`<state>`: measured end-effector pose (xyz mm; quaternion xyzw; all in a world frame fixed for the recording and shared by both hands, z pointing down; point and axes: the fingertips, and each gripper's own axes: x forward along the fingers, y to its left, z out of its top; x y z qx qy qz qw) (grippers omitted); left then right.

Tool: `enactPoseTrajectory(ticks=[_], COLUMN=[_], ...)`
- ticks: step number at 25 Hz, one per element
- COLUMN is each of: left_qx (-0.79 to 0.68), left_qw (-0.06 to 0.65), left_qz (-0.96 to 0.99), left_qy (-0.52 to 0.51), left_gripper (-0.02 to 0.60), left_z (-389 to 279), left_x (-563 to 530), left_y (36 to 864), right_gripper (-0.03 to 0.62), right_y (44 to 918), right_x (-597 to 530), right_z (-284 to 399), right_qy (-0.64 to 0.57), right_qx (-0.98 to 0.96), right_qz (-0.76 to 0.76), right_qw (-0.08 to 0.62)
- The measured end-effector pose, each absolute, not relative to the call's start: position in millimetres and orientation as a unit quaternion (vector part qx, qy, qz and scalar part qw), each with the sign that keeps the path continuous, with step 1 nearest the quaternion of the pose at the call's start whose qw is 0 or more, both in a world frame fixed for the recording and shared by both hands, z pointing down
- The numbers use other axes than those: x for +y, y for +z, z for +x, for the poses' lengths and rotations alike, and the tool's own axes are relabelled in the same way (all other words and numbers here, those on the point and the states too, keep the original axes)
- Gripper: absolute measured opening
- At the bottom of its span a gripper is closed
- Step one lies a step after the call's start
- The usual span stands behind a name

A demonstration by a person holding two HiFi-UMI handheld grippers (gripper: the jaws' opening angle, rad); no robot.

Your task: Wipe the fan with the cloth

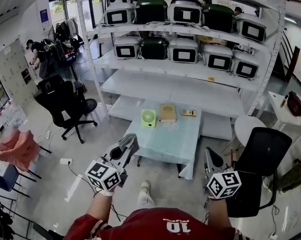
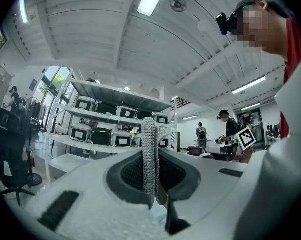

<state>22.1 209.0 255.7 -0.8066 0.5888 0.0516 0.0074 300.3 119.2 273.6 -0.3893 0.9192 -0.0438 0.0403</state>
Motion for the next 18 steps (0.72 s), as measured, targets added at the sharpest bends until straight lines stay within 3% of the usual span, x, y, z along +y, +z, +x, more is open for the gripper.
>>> enactPoseTrajectory(ticks=[18], left_qx=[0.587], left_qw=[0.021], left_qz=[-0.809], left_qy=[0.018], left_gripper=[0.029], left_z=[42], left_x=[218], left_y=[270], right_gripper=[0.006], right_y=[287], right_x=[125], right_z=[293], right_qy=[-0.067], right_qx=[0.927], right_qz=[-0.367], right_qw=[0.033])
